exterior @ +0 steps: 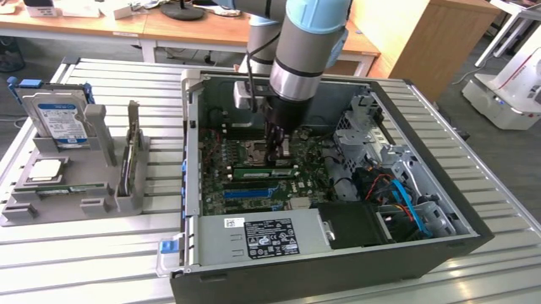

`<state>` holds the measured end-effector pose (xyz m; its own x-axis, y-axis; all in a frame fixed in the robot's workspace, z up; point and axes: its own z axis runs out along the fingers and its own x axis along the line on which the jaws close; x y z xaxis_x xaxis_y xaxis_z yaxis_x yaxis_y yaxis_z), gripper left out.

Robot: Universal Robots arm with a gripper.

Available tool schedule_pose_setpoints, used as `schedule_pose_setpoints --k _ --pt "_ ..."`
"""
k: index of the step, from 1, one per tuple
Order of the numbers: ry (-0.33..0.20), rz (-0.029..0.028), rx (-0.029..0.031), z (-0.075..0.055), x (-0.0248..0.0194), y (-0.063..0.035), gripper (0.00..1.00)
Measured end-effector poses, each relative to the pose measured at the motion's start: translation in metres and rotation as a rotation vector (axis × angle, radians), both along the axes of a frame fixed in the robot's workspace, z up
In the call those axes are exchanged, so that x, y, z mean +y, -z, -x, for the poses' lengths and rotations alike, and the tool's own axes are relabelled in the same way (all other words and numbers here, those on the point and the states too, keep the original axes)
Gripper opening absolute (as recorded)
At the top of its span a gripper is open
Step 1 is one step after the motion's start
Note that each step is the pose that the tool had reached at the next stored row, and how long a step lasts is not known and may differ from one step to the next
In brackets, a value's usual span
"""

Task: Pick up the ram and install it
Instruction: 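Press down the ram until it locks into place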

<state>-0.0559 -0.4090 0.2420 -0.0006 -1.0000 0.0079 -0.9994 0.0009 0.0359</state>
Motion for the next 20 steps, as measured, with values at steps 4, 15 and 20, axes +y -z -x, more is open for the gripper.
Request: schedule_pose_setpoints --k 4,15,20 --pt "0.0 -0.0001 -0.0004 0.008 0.0001 0.0 0.11" --pt "0.0 -0.0001 -0.0007 0.025 0.0002 0.0 0.11" --pt "0.0 0.0 -0.0007 0.025 0.0001 0.0 0.11"
